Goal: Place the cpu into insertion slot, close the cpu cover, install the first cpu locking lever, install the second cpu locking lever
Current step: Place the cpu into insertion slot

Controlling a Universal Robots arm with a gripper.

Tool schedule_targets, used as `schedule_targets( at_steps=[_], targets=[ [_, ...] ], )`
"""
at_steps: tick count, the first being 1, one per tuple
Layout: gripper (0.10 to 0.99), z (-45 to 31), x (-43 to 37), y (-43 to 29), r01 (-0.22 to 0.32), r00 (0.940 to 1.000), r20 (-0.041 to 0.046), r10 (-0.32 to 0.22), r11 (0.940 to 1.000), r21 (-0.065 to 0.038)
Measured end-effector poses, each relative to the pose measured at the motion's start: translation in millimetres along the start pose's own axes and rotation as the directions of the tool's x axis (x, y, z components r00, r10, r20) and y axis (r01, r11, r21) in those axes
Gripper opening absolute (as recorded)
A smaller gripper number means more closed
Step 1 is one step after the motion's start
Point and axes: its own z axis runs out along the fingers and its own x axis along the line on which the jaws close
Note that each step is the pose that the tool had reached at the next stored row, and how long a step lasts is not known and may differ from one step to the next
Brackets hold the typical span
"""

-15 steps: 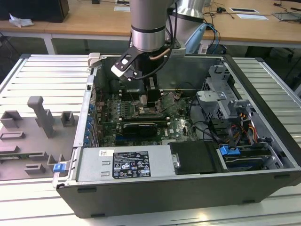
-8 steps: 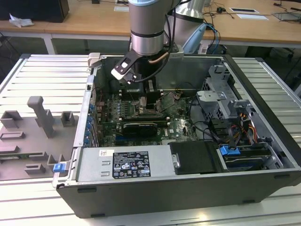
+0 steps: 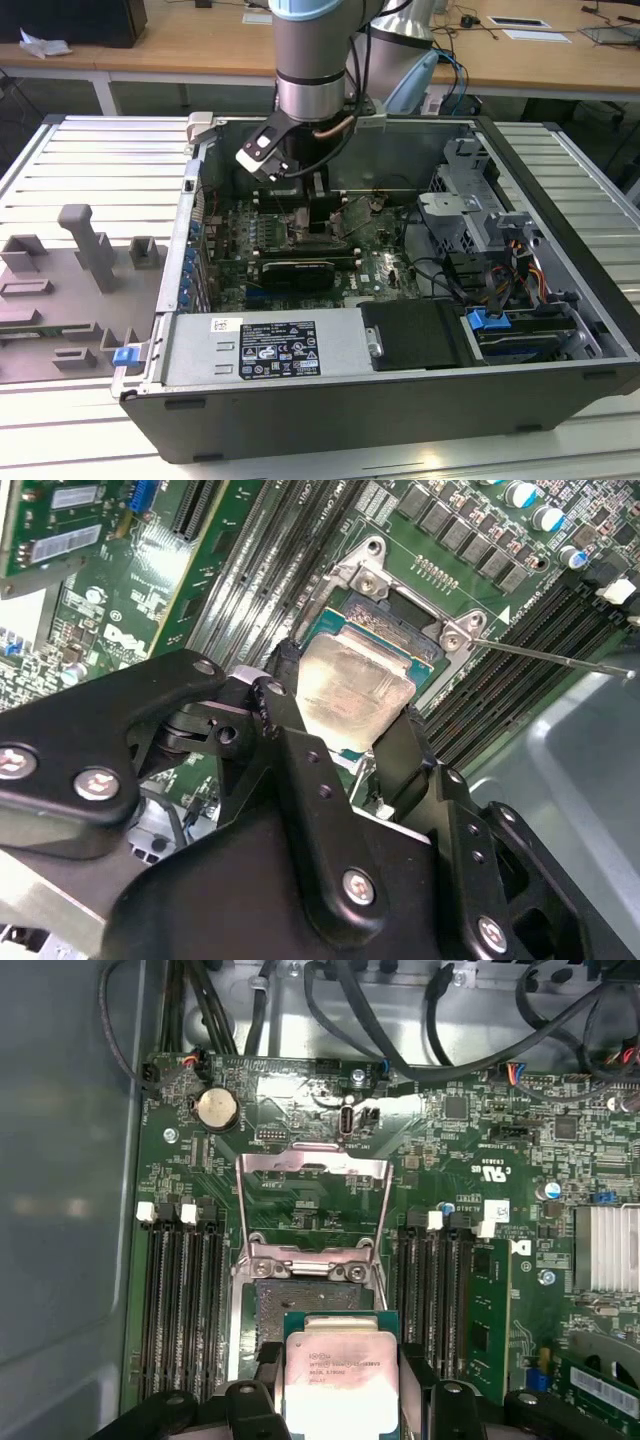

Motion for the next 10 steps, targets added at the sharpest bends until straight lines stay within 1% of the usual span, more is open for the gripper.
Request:
schedule_targets(
  at_steps=[4, 10],
  targets=[
    [0.541, 6.1, 3.2, -0.8, 0.0, 1.0, 0.0017, 0.0, 1.0, 0.0],
    [0.541, 12.4, 5.8, -1.2, 0.0, 1.0, 0.0038, 0.0, 1.0, 0.001]
  ],
)
